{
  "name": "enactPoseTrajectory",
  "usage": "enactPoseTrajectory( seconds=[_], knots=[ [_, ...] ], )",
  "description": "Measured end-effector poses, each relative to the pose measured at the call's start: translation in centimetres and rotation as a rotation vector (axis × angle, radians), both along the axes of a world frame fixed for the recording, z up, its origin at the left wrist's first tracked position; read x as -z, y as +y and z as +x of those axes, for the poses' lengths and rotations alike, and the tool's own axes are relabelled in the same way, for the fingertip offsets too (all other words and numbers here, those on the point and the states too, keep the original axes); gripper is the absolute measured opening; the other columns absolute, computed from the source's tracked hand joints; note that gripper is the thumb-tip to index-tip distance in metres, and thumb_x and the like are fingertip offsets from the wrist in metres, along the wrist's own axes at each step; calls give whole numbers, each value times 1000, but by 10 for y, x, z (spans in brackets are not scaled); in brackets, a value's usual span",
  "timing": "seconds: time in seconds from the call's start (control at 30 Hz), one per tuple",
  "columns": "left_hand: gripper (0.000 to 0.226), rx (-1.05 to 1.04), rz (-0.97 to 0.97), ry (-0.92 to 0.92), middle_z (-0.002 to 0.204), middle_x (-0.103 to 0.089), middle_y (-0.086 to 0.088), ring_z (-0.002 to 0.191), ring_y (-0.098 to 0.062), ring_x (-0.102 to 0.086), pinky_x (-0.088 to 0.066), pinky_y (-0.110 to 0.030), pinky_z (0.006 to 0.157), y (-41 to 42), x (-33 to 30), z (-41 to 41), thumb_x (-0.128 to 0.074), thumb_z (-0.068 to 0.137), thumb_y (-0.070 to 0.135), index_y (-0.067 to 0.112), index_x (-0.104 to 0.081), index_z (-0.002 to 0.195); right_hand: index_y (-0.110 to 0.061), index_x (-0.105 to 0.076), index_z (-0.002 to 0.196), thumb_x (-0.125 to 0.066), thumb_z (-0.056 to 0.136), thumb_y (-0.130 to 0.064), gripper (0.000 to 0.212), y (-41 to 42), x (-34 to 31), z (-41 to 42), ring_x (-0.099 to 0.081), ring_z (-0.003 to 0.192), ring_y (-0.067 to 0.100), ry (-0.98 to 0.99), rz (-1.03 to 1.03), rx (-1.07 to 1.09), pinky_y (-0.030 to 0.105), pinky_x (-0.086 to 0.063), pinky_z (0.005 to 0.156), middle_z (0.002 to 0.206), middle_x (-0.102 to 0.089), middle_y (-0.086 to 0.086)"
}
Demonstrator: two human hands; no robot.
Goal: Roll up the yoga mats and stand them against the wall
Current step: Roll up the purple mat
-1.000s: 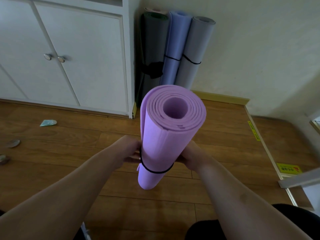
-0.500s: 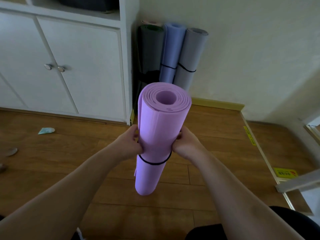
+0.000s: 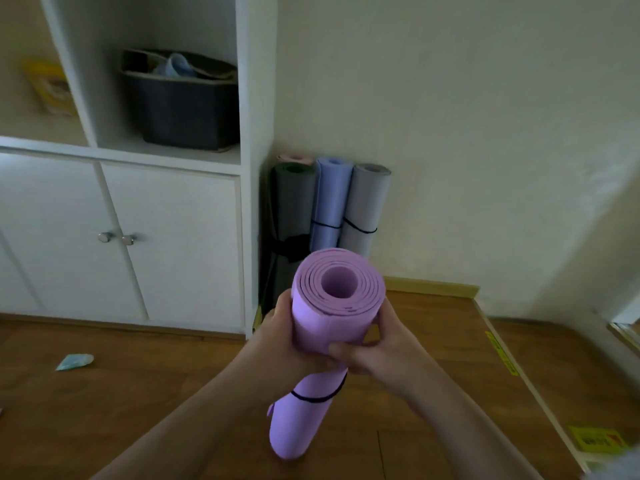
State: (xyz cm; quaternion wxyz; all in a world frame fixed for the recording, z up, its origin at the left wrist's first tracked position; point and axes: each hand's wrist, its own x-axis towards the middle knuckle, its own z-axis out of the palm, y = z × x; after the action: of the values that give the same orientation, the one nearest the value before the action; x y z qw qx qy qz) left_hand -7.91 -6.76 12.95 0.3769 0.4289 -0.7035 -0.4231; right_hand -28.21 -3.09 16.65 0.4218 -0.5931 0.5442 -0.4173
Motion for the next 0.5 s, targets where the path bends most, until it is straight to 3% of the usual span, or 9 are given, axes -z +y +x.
enactPoseTrajectory(
  seconds=[0.07,0.17,0.23,0.3,0.37,0.5],
  knots=[
    [128,-68,-64,-51,146,-51,14,132,-15,-55,-56,-40,103,-29,-6,-11,-92,47,74,45,-30,154,-65,-46,126,-98,72,-15,90,-26,-6,-1,-68,113,4,1,-79,49,26,-63,85,122,-68,-26],
    [128,-160,-106,-80,141,-52,9,126,-16,-56,-57,-42,102,-84,-20,-25,-89,40,77,43,-36,151,-56,-50,121,-98,70,-9,84,-82,-18,-9,-69,111,7,13,-161,96,24,-62,79,121,-67,-25],
    [126,-180,-95,-73,140,-54,10,125,-15,-57,-57,-42,103,-128,-27,-37,-92,40,70,40,-39,150,-53,-51,120,-97,71,-9,81,-129,-22,-16,-70,113,18,24,-175,122,35,-65,82,119,-65,-23],
    [117,-176,-82,-87,140,-56,10,126,-15,-58,-55,-43,106,-175,-30,-52,-99,53,53,34,-38,151,-43,-51,133,-96,74,-10,81,-178,-21,-23,-68,119,25,22,-149,139,49,-64,90,121,-63,-18],
    [106,-198,-78,-117,139,-59,7,126,-17,-58,-53,-40,106,-223,-28,-64,-99,65,38,27,-39,152,-30,-48,145,-93,78,-8,84,-225,-17,-31,-66,119,27,-5,-121,164,52,-65,86,121,-61,-14],
    [96,-217,-66,-124,139,-61,3,125,-21,-60,-54,-44,105,-318,-14,-85,-96,72,33,25,-43,151,-28,-51,139,-91,83,-10,72,-325,0,-49,-68,111,24,-34,-60,176,54,-67,77,119,-64,-8]
  ],
)
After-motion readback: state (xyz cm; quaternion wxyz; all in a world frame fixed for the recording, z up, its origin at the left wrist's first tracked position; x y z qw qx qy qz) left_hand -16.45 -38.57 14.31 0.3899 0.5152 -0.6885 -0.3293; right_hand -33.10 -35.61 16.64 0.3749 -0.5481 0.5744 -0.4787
